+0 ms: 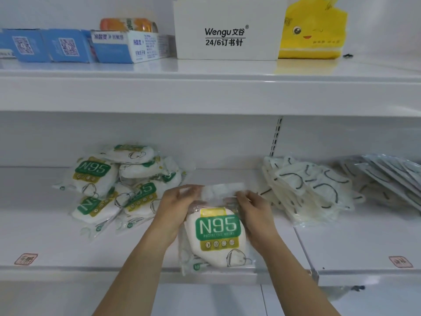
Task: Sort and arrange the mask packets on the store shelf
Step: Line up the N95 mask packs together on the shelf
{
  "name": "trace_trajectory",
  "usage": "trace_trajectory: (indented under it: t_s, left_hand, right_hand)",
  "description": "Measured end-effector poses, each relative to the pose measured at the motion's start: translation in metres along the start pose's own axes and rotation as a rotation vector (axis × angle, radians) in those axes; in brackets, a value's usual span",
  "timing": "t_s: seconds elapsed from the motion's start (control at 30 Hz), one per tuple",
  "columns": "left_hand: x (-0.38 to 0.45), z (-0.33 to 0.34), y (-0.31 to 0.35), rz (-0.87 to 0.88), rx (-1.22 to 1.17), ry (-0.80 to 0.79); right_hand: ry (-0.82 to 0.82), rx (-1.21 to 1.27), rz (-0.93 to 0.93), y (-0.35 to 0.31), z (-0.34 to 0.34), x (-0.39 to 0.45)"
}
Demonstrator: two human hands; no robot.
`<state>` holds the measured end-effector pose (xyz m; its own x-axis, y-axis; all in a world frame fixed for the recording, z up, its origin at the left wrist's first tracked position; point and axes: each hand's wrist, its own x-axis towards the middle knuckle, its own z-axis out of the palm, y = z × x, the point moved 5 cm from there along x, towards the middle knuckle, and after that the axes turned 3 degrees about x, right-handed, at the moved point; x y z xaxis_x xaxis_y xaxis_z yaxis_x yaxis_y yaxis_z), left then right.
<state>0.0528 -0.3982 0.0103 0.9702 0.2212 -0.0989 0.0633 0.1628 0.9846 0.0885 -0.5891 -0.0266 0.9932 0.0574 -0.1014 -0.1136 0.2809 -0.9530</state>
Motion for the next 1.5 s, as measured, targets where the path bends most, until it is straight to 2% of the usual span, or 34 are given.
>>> trace_trajectory:
  t_s: [0.1, 0.17, 0.23, 0.4, 0.5, 0.67, 0.77, 0.83, 0.9, 0.97, 1.03, 1.13, 1.23, 1.4, 1.5]
  left_hand:
    - [0.007, -0.009, 0.002, -0.005, -0.101, 0.206]
    - [0.013, -0.012, 0.004, -0.021, -0.179, 0.277]
    - [0.019, -0.012, 0.007, -0.008, -0.16, 0.293]
    - [0.028, -0.003, 0.025, 0.133, 0.119, 0.207]
    - [0.038, -0.001, 0.029, 0.144, 0.195, 0.185]
    - [0.047, -0.001, 0.022, 0.06, 0.108, 0.131]
    - [0.05, -0.02, 0.015, 0.064, 0.07, 0.161]
    - [0.048, -0.039, 0.006, 0.176, 0.209, 0.167]
    - [0.043, -0.055, -0.009, 0.293, 0.478, 0.128]
    - [0.04, -0.065, -0.023, 0.334, 0.779, 0.095]
    - [0.04, -0.069, -0.027, 0.402, 0.93, 0.105]
    - [0.041, -0.077, -0.028, 0.479, 0.961, 0.156]
    - [0.044, -0.092, -0.031, 0.484, 1.007, 0.24]
    - [0.055, -0.11, -0.037, 0.505, 1.057, 0.311]
    - [0.057, -0.105, -0.037, 0.642, 1.145, 0.348]
  right_hand:
    - [-0.204, -0.074, 0.039, 0.006, -0.006, -0.015]
    - [-0.364, -0.098, 0.064, 0.018, -0.008, -0.02]
    - [-0.401, -0.154, 0.028, 0.022, -0.015, -0.019]
    - [-0.397, -0.168, 0.024, 0.021, -0.022, -0.018]
    - [-0.388, -0.172, 0.049, 0.023, -0.023, -0.015]
    - [-0.344, -0.181, 0.09, 0.024, -0.027, -0.009]
    - [-0.276, -0.17, 0.058, 0.018, -0.028, 0.011]
    - [-0.215, -0.208, 0.029, 0.018, -0.026, 0.037]
    - [-0.149, -0.25, 0.016, 0.019, -0.02, 0.065]
    - [-0.111, -0.287, -0.006, 0.017, -0.007, 0.089]
    - [-0.077, -0.37, -0.053, 0.014, 0.008, 0.109]
    - [-0.043, -0.452, -0.074, 0.019, 0.026, 0.133]
    - [-0.012, -0.479, -0.093, 0.026, 0.038, 0.146]
    - [0.014, -0.668, -0.156, 0.026, 0.059, 0.146]
    - [0.039, -0.738, -0.176, 0.026, 0.064, 0.146]
